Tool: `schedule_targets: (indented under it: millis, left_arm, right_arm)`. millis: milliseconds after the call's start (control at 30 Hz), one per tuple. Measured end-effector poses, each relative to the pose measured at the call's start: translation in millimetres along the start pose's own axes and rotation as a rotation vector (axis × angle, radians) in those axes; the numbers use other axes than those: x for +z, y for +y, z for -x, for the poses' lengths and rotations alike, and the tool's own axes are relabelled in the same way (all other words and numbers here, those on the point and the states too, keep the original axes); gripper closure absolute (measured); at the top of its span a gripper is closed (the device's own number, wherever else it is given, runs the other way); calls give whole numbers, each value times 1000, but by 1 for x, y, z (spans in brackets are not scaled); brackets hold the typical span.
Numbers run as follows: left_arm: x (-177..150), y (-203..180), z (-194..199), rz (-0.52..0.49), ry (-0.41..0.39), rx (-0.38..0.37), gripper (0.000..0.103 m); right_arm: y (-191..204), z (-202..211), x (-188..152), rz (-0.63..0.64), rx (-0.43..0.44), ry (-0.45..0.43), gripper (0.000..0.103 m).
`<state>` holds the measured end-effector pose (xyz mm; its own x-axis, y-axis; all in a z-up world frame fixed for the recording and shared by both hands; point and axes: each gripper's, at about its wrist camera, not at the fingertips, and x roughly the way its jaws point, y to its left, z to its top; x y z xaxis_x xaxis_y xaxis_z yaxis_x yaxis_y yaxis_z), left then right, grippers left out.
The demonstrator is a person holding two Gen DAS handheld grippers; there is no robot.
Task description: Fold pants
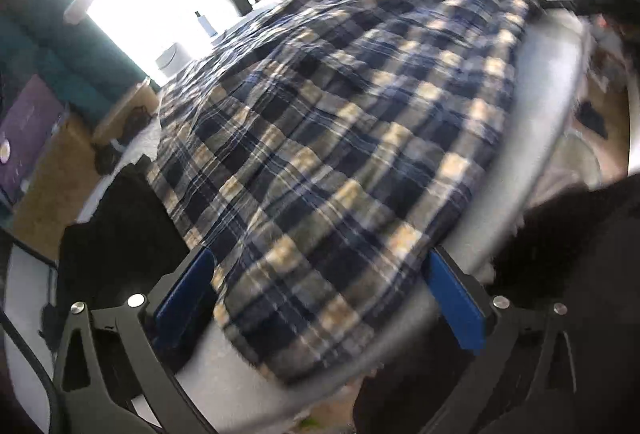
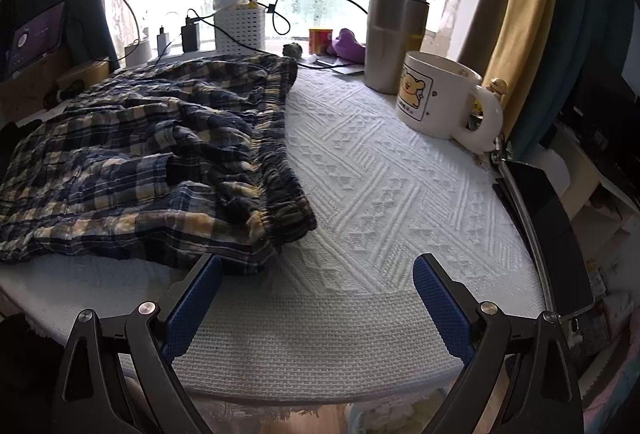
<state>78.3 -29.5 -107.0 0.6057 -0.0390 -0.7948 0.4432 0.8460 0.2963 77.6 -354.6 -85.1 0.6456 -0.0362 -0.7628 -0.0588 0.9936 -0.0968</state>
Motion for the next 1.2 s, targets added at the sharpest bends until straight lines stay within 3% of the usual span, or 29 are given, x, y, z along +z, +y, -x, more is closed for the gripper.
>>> schedule_targets:
  millis: [100,133,167,200,233,333,600,700,767,933,1067,1100,1167,1200]
  left_arm:
    - [4,5,-7,64,-35,1,0]
    - [4,4,-7,69,-49,-2,8]
    - [5,3,-6,71,-63,-24,33]
    - [7,2,-5,75,-64,-42,48]
    - [7,-1,-6,76,-60,-34,72]
    - [5,-4,-5,72,-67,-23,96]
    - [2,27,11,232,-107,-71,99]
    - [1,33,15,269,-115,-83,99]
    - [-1,34,15,279,-116,-88,99]
    - [-5,33,9,299,-109,-98,99]
    - [-8,34,-4,316,-89,-107,99]
    - [-9,33,-6,319,-87,-109,99]
    - [-9,33,-6,329,-91,-112,99]
    - [-9,34,-5,338,-95,-121,99]
  right_arm:
    - [4,-4,-1,30,-1,13,6]
    - [7,-5,-1,47,-1,16,6]
    - [8,-5,-2,57,1,15,6]
    - [10,-5,-1,76,4,15,6]
    - [13,-5,0,91,3,13,6]
    - [21,-3,2,141,-6,-1,6]
    - [78,9,-1,436,-24,-79,7]
    - [93,0,-1,498,-24,-94,21]
    - [95,-5,3,492,-12,-98,26]
    - [91,-19,15,471,-2,-98,26]
    - [82,-26,17,414,55,-97,26]
    - [76,-30,18,367,92,-88,28]
    - [71,-31,18,301,161,-71,44]
    - [72,-31,17,289,171,-73,47]
